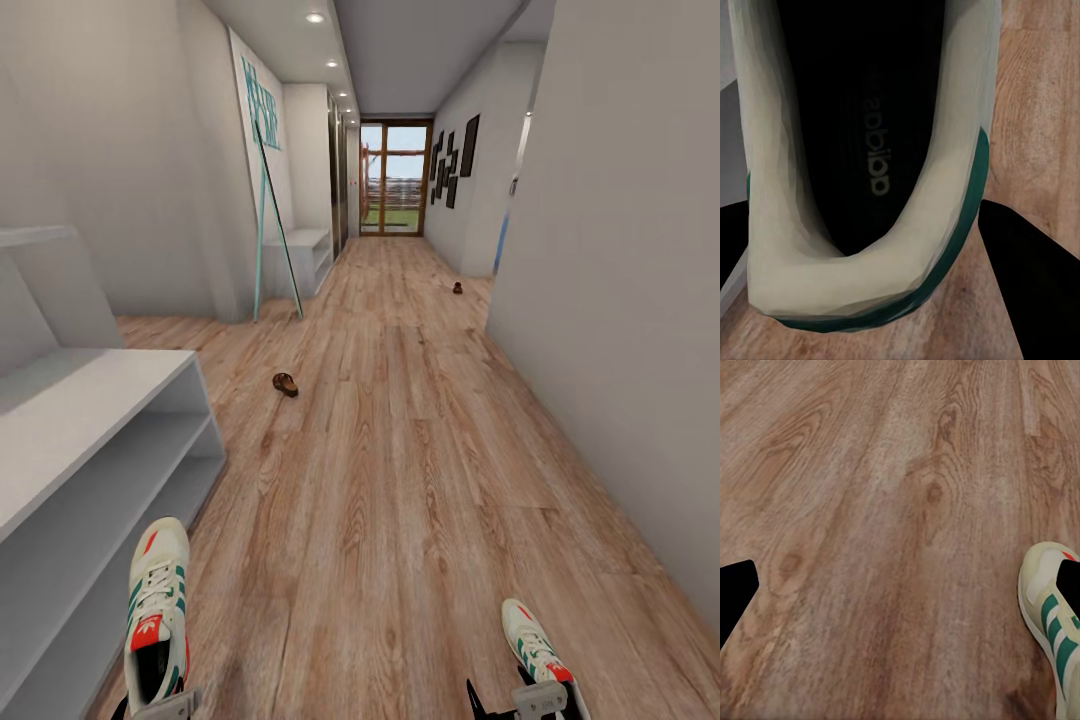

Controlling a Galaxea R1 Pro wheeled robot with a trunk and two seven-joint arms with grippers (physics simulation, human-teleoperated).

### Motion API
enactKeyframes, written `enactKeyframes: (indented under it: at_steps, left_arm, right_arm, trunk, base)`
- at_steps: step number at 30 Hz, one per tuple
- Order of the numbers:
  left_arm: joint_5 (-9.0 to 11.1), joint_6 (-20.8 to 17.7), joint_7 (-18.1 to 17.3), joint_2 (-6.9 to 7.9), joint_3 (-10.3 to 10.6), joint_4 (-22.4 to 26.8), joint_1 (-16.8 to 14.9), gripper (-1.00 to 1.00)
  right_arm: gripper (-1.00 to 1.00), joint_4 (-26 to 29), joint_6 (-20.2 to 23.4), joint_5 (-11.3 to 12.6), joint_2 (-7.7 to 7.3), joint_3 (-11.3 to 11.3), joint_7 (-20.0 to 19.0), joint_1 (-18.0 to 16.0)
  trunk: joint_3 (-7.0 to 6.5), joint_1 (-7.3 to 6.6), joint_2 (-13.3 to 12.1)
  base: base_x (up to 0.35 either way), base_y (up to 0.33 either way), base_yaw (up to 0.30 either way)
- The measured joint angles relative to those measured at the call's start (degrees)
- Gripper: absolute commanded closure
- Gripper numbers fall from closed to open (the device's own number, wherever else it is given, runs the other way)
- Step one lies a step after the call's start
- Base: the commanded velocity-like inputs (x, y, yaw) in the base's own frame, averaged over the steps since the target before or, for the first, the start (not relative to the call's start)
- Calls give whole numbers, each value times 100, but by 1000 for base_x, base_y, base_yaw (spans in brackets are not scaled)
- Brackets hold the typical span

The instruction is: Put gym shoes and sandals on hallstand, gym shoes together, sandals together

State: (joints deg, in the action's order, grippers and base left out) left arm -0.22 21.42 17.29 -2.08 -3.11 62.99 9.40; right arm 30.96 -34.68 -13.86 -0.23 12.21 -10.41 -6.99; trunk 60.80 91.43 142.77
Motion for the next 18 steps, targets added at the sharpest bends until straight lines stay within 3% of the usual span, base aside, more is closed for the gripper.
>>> enactKeyframes:
  at_steps: [12, 18]
  left_arm:
    - [1, -1, 0, 0, 0, 9, 0, 100]
    - [1, -2, 0, 0, 1, 7, -1, 100]
  right_arm:
    - [-100, 0, 0, 0, 0, 0, 2, 0]
    - [-100, 2, 0, -1, 0, 1, 3, 1]
  trunk:
    - [0, 0, 0]
    - [0, 0, 0]
  base:
    - [0, 0, -1]
    - [-2, -42, -168]
